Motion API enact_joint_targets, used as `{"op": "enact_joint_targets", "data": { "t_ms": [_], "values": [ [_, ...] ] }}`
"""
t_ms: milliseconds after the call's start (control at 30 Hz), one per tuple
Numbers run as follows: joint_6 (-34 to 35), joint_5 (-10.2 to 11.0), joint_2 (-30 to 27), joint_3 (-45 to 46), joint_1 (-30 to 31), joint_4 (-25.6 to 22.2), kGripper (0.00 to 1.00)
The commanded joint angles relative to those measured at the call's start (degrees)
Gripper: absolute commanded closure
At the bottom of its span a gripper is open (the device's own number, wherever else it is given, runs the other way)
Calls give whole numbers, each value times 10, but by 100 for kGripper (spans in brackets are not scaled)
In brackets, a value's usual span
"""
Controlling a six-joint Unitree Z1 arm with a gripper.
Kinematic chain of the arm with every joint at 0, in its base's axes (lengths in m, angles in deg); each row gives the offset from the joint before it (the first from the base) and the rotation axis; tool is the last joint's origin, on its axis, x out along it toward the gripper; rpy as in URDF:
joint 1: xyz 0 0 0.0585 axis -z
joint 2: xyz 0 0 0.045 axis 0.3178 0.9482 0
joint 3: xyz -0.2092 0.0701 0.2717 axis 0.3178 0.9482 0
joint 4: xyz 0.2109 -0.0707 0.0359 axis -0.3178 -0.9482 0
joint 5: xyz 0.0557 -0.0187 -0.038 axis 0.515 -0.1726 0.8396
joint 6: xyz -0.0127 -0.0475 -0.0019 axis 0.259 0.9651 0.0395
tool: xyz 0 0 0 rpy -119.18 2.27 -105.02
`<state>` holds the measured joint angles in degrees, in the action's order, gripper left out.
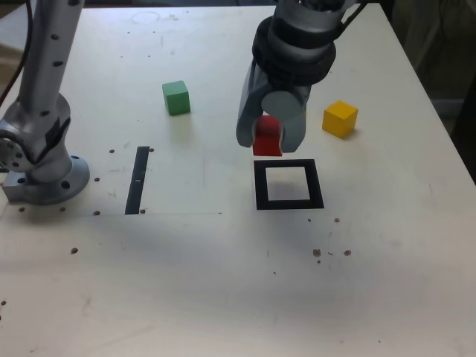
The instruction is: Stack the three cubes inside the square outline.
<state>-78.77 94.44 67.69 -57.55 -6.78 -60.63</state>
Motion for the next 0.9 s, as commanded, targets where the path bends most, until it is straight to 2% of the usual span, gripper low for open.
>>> {"op": "enact_joint_targets", "data": {
  "t_ms": [0,267,333,633,867],
  "values": [
    [11,-10,-2,10,0,6,77],
    [51,-52,7,22,-2,44,77],
    [57,-57,11,22,-4,57,77],
    [48,-57,34,40,-24,92,77],
    [46,-49,47,44,-31,97,76]
  ]
}}
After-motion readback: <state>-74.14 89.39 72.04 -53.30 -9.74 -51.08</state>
